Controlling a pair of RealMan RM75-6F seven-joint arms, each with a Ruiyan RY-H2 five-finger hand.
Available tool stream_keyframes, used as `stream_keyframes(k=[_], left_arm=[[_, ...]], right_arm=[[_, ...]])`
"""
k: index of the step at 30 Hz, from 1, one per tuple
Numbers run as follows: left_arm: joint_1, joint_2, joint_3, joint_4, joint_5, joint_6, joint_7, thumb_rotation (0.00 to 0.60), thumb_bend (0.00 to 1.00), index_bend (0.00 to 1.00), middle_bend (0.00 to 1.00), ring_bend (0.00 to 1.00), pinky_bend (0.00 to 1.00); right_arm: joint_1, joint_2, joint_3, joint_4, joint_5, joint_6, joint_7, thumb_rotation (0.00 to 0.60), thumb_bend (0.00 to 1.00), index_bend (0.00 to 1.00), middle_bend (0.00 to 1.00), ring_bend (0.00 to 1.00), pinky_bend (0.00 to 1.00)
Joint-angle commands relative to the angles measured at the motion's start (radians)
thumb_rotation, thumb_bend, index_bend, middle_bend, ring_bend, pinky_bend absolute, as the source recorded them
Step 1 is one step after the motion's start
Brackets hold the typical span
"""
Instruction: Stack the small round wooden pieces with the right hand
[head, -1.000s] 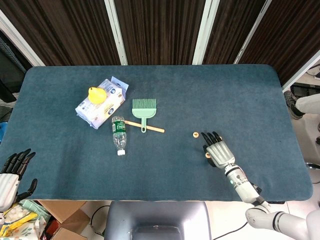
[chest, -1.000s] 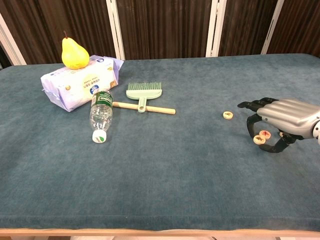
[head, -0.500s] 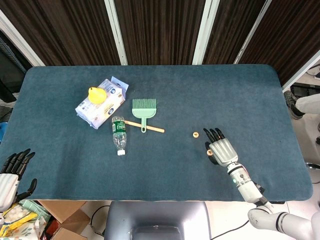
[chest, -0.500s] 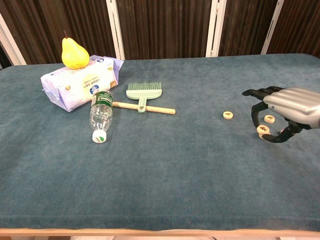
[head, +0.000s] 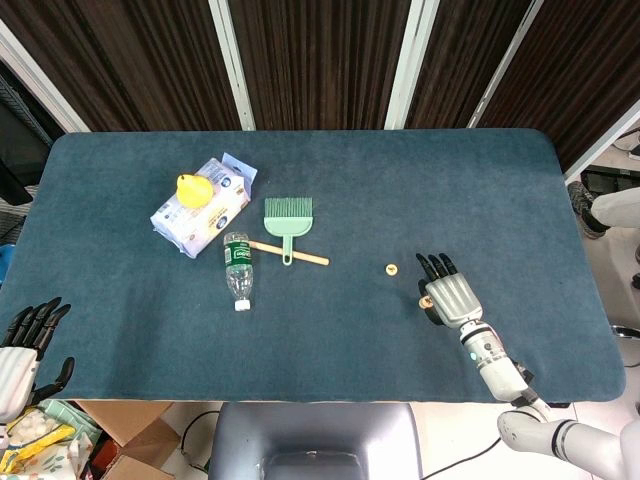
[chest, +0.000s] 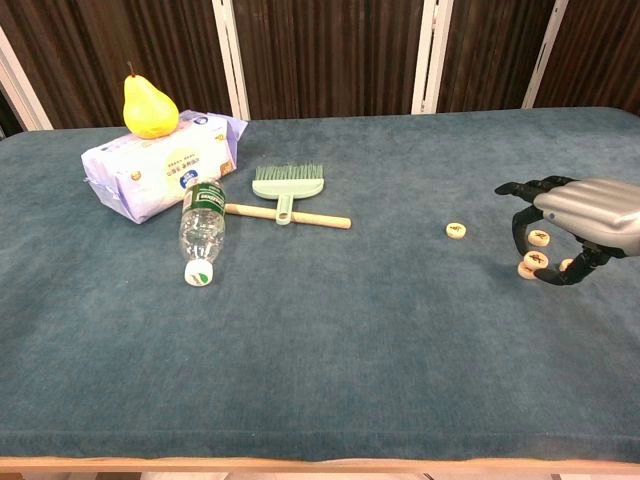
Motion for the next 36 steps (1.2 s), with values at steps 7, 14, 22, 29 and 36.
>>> stream_keyframes(k=[7,14,22,29,36], left_arm=[[0.000,0.001,0.001,0.000,0.001,-0.001,-0.003,0.600,0.48,0.00,0.00,0.00,0.00],[0.000,0.000,-0.001,0.002,0.002,0.002,-0.003,0.600,0.48,0.00,0.00,0.00,0.00],[0.001,0.000,-0.001,0.001,0.000,0.003,-0.003,0.600,0.48,0.00,0.00,0.00,0.00],[0.003,0.001,0.000,0.001,0.002,0.006,-0.003,0.600,0.48,0.00,0.00,0.00,0.00],[0.005,0.001,0.002,-0.002,0.008,0.009,0.001,0.600,0.48,0.00,0.00,0.00,0.00]], right_arm=[[0.003,-0.006,-0.003,0.004,0.012,-0.004,-0.014,0.600,0.46,0.62,0.04,0.00,0.00],[0.003,-0.002,-0.006,-0.005,0.028,-0.012,-0.029,0.600,0.46,0.54,0.05,0.00,0.00],[-0.006,0.016,-0.010,-0.029,0.021,0.011,-0.023,0.600,0.46,0.47,0.05,0.00,0.00],[-0.061,0.076,-0.037,-0.079,-0.020,0.103,0.007,0.600,0.46,0.46,0.04,0.00,0.00],[-0.082,0.081,-0.049,-0.026,-0.004,0.083,0.047,0.600,0.46,0.48,0.04,0.00,0.00]])
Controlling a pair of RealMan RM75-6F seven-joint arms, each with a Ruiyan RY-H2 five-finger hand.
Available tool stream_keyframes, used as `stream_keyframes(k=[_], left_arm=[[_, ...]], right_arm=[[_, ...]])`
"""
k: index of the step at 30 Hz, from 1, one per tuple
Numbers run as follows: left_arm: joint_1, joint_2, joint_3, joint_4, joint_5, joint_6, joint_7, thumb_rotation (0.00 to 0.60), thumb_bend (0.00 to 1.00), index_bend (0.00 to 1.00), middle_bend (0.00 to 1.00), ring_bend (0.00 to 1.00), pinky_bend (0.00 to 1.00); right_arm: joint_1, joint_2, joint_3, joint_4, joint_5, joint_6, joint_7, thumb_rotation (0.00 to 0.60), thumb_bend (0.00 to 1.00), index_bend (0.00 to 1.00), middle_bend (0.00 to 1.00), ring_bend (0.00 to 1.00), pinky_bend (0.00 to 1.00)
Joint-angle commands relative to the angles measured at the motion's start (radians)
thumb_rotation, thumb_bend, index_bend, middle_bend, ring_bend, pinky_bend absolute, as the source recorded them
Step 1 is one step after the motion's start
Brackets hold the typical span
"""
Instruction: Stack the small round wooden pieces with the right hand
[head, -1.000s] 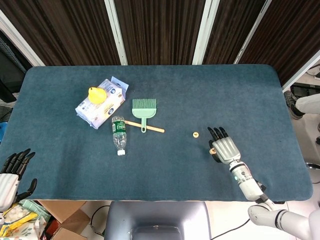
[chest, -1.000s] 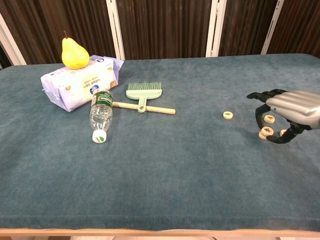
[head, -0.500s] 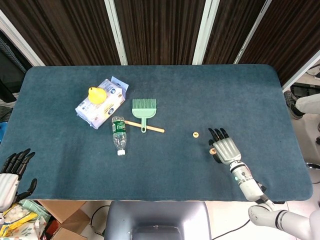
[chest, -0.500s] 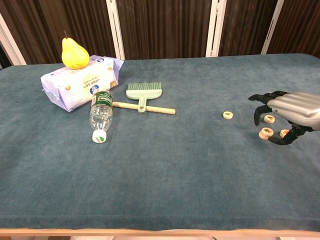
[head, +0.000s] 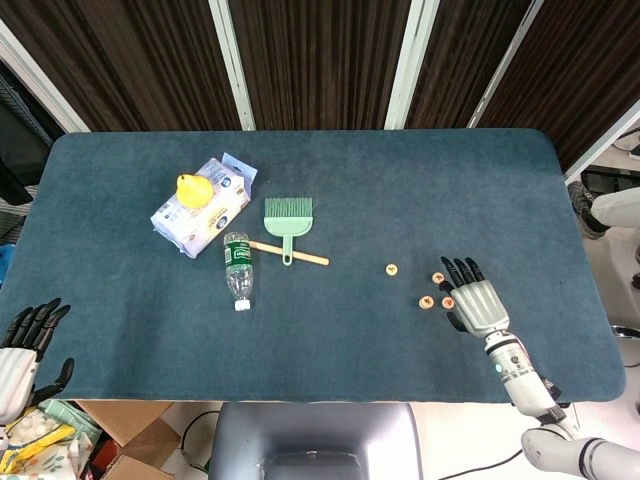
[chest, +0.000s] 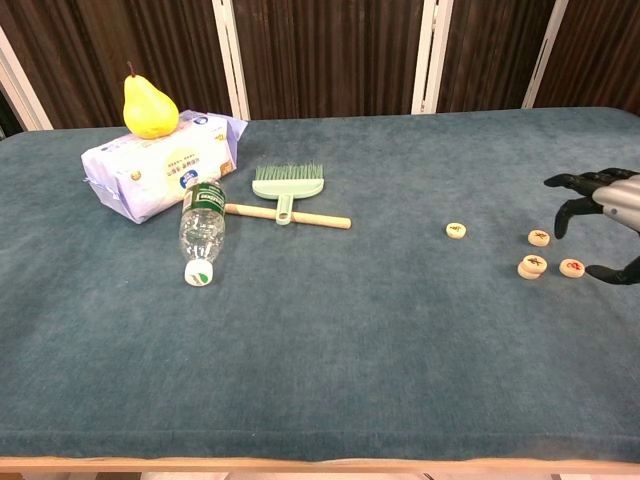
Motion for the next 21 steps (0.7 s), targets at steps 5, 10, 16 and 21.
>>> stream_keyframes(k=[5,10,16,21], left_arm=[[0.001,-0.001,0.000,-0.001,-0.003,-0.002,0.005,0.600,0.48,0.00,0.00,0.00,0.00],[0.000,-0.001,-0.001,-0.001,-0.004,-0.004,0.008,0.600,0.48,0.00,0.00,0.00,0.00],[-0.001,-0.001,-0.002,-0.002,-0.007,-0.006,0.007,0.600,0.48,0.00,0.00,0.00,0.00],[-0.001,0.000,-0.002,0.000,-0.007,-0.006,0.004,0.600,0.48,0.00,0.00,0.00,0.00]], right_arm=[[0.010,-0.033,0.007,0.088,0.026,-0.058,0.046,0.600,0.46,0.49,0.04,0.00,0.00],[0.025,-0.056,0.012,0.125,0.027,-0.086,0.053,0.600,0.46,0.52,0.04,0.00,0.00],[0.033,-0.069,0.019,0.141,0.027,-0.095,0.058,0.600,0.46,0.54,0.05,0.00,0.00],[0.034,-0.076,0.019,0.148,0.029,-0.100,0.053,0.600,0.46,0.57,0.05,0.00,0.00]])
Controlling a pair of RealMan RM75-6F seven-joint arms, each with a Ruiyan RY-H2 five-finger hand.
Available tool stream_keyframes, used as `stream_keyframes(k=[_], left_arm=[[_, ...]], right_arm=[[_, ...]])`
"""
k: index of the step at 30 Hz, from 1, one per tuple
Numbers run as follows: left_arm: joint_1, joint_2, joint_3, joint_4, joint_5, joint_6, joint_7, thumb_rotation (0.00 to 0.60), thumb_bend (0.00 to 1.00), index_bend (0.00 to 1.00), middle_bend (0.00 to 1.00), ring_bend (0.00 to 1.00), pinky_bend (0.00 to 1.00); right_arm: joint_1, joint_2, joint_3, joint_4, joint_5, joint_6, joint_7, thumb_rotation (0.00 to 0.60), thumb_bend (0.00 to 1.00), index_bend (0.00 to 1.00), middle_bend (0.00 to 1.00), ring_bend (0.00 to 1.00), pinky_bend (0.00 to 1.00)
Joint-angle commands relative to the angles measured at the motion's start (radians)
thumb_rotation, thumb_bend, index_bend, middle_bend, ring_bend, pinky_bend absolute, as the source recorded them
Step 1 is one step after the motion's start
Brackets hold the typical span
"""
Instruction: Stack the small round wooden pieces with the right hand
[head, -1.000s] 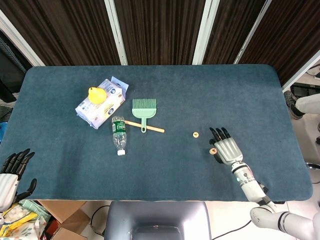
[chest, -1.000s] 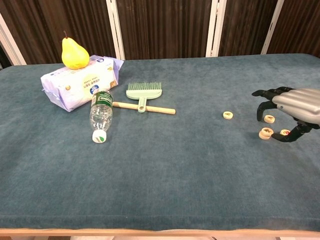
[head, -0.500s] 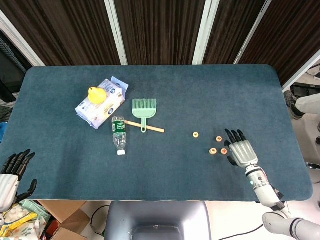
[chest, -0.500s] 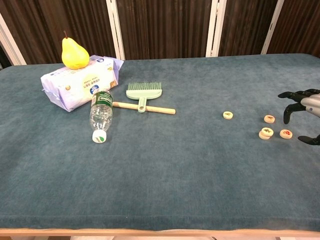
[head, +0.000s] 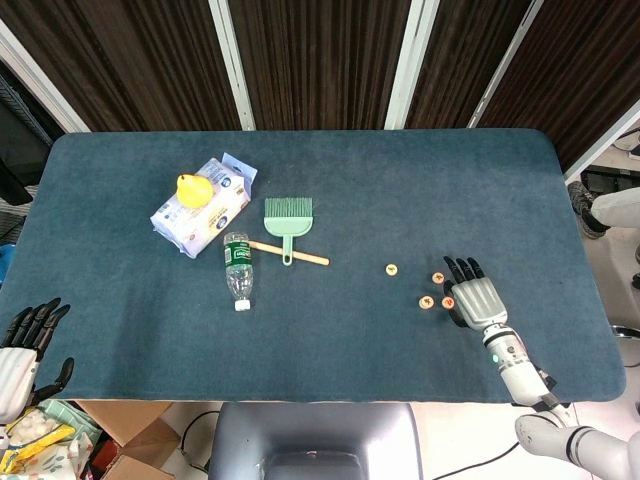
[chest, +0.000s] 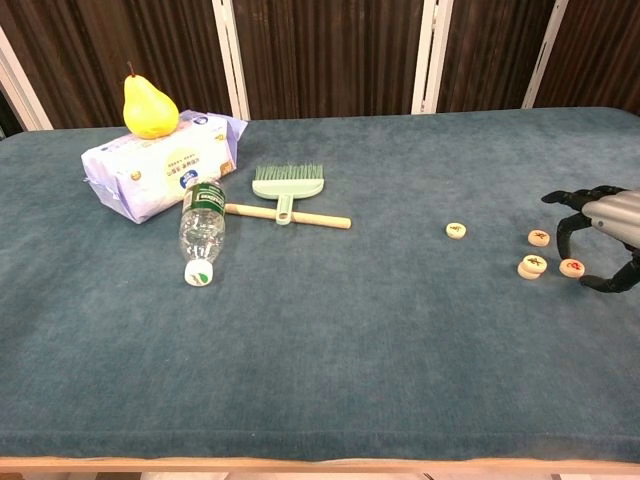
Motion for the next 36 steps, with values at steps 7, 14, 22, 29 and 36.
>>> stream_keyframes(k=[7,14,22,29,36], left_arm=[[-0.001,0.000,0.000,0.000,-0.002,-0.003,0.001,0.600,0.48,0.00,0.00,0.00,0.00],[-0.002,0.000,-0.001,0.000,-0.002,-0.005,0.001,0.600,0.48,0.00,0.00,0.00,0.00],[-0.001,0.000,0.000,0.000,0.000,-0.003,-0.001,0.600,0.48,0.00,0.00,0.00,0.00],[-0.001,0.000,0.000,0.000,0.001,-0.002,-0.002,0.600,0.48,0.00,0.00,0.00,0.00],[0.001,0.002,0.002,0.001,0.003,0.001,-0.004,0.600,0.48,0.00,0.00,0.00,0.00]], right_arm=[[0.005,-0.009,0.002,0.005,0.002,-0.009,-0.004,0.600,0.46,0.59,0.05,0.00,0.00],[0.005,-0.010,0.005,0.000,0.000,-0.006,-0.002,0.600,0.46,0.62,0.04,0.00,0.00],[-0.011,0.026,0.005,-0.064,-0.039,0.063,0.011,0.600,0.46,0.63,0.04,0.00,0.00],[-0.015,0.043,0.008,-0.105,-0.055,0.094,-0.004,0.600,0.46,0.63,0.04,0.00,0.00],[0.021,0.010,0.029,-0.102,-0.024,0.041,-0.031,0.600,0.46,0.63,0.04,0.00,0.00]])
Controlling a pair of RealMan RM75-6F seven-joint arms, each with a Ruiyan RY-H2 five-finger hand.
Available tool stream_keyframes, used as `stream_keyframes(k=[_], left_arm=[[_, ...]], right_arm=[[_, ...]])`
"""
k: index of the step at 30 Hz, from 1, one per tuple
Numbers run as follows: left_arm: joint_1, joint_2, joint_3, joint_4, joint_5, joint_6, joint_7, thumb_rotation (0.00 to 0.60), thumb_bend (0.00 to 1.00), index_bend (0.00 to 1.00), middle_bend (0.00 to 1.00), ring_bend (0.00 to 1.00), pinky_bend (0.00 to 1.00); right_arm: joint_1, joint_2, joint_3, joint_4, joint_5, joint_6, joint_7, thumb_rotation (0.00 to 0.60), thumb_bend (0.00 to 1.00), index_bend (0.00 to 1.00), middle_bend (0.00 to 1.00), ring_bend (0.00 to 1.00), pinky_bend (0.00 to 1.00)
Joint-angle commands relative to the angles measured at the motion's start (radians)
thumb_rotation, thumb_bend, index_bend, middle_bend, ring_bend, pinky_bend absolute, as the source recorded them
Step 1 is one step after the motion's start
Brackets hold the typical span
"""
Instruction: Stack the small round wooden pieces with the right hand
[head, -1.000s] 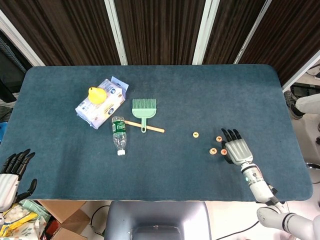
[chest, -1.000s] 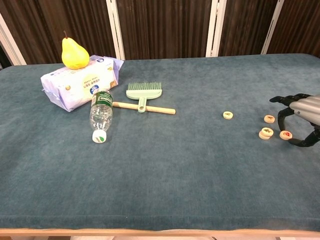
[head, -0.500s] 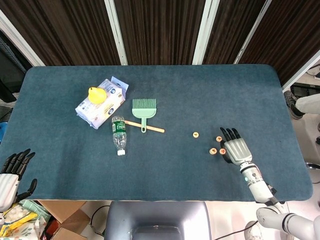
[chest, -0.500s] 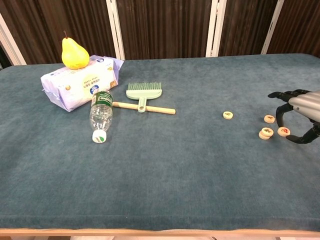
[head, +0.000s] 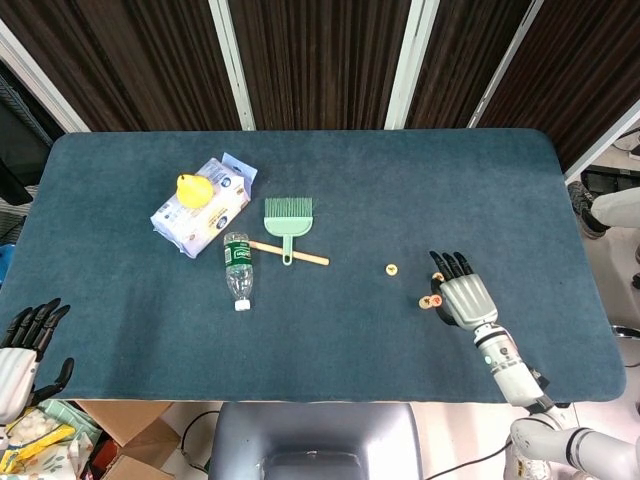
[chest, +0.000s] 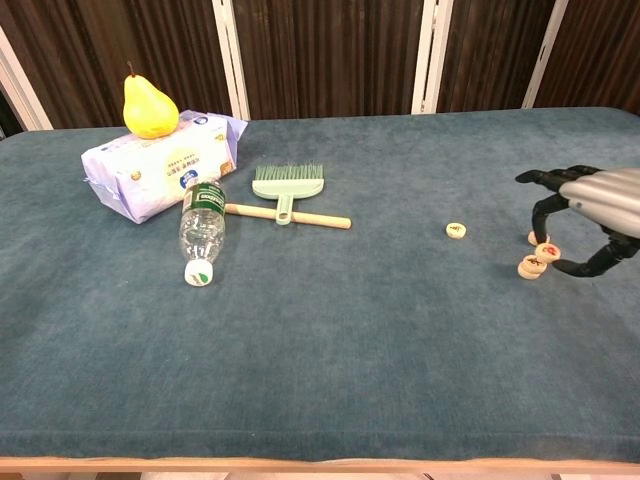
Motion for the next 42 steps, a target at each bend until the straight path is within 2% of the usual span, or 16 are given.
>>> stream_keyframes(k=[1,17,22,29,35,42], left_arm=[[0.000,0.001,0.001,0.000,0.001,-0.001,-0.001,0.600,0.48,0.00,0.00,0.00,0.00],[0.000,0.002,0.001,0.001,0.002,0.001,-0.005,0.600,0.48,0.00,0.00,0.00,0.00],[0.001,0.002,0.000,0.001,0.003,0.004,-0.007,0.600,0.48,0.00,0.00,0.00,0.00],[0.001,0.002,-0.001,0.002,0.000,0.003,-0.009,0.600,0.48,0.00,0.00,0.00,0.00],[0.002,0.002,0.000,0.001,0.002,0.005,-0.008,0.600,0.48,0.00,0.00,0.00,0.00],[0.001,0.000,-0.002,0.000,-0.003,0.001,-0.003,0.600,0.48,0.00,0.00,0.00,0.00]], right_arm=[[0.012,-0.015,0.009,0.012,0.017,-0.020,-0.008,0.600,0.46,0.63,0.04,0.00,0.00],[0.018,-0.023,0.004,0.013,0.020,-0.021,-0.014,0.600,0.46,0.63,0.04,0.00,0.00],[0.020,-0.028,0.003,0.015,0.023,-0.027,-0.019,0.600,0.46,0.60,0.04,0.00,0.00],[0.015,-0.020,0.001,0.003,0.024,-0.016,-0.021,0.600,0.46,0.49,0.05,0.00,0.00],[0.002,0.002,0.000,-0.016,0.017,0.009,-0.011,0.600,0.46,0.49,0.05,0.00,0.00],[0.011,0.005,0.032,0.035,0.064,-0.016,0.005,0.600,0.46,0.48,0.05,0.00,0.00]])
